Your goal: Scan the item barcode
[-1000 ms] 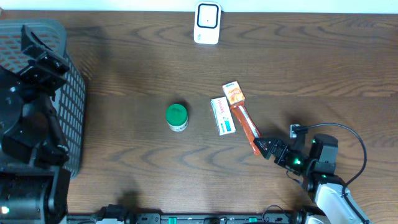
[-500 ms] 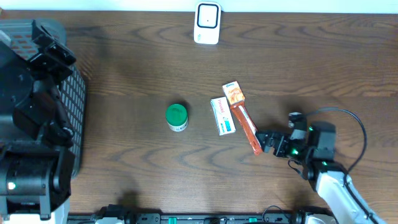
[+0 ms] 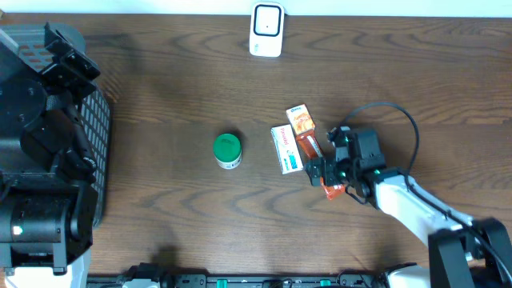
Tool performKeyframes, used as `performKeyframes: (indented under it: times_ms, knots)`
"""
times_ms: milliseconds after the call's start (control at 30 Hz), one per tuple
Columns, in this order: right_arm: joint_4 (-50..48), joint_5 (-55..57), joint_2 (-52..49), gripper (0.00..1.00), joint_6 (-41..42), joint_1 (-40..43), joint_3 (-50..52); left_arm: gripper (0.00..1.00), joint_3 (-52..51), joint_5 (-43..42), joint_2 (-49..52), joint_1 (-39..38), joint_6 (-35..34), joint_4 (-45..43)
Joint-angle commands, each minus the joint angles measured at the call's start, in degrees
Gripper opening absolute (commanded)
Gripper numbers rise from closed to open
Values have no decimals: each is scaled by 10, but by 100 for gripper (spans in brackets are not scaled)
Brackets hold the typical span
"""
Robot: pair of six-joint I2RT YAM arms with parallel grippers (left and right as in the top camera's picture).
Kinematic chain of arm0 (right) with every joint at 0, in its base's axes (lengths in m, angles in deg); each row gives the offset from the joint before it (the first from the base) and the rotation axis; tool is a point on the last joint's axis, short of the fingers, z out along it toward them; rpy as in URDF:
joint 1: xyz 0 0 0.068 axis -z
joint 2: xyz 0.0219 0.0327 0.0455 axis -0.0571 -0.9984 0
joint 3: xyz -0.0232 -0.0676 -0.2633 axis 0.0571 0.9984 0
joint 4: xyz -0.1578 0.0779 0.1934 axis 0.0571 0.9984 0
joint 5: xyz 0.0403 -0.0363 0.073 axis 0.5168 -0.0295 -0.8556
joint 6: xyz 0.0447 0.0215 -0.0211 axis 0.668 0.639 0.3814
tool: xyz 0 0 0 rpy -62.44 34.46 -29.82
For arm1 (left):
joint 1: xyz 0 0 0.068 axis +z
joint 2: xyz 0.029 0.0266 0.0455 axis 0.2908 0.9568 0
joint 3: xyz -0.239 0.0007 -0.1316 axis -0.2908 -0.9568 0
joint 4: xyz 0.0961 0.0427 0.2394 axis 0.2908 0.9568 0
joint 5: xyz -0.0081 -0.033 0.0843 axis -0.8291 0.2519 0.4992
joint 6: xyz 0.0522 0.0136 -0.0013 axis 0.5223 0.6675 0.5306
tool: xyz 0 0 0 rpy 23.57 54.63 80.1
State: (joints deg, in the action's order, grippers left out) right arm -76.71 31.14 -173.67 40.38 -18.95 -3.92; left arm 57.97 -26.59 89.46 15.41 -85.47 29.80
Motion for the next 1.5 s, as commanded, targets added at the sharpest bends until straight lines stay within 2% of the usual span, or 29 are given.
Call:
performKeyframes:
  times_ms: [0, 100, 200, 433, 500, 600, 900, 933, 967, 1100, 1300, 1467]
  knots:
    - [23, 25, -79, 93, 15, -4, 26, 84, -3, 4, -2, 4, -5, -5]
    - [39, 17, -111, 74, 31, -4, 26, 84, -3, 4, -2, 4, -5, -5]
    - [57, -18, -118, 69, 42, -4, 26, 84, -3, 4, -2, 4, -5, -5]
    - [76, -57, -91, 85, 43, -5, 26, 84, -3, 4, -2, 4, -5, -7]
    - [91, -61, -76, 86, 54, -6, 26, 84, -3, 4, -2, 4, -5, -7]
    - [128, -61, -56, 79, 67, -6, 27, 84, -3, 4, -2, 4, -5, -7]
    - [111, -13, -54, 83, 148, -6, 76, 84, -3, 4, -11, 4, -5, -9]
    - [99, -11, -54, 80, 154, -6, 86, 84, -3, 4, -13, 4, -5, -9]
    - [88, -8, -54, 71, 160, -6, 94, 84, -3, 4, -16, 4, -5, -9]
    - [43, -6, -54, 2, 169, -5, 127, 84, -3, 4, -27, 4, -5, -9]
    - [0, -9, -53, 1, 165, -5, 136, 84, -3, 4, -35, 4, -5, -7]
    - [-14, -47, -12, 1, 118, -5, 115, 84, -3, 4, -35, 4, -5, -7]
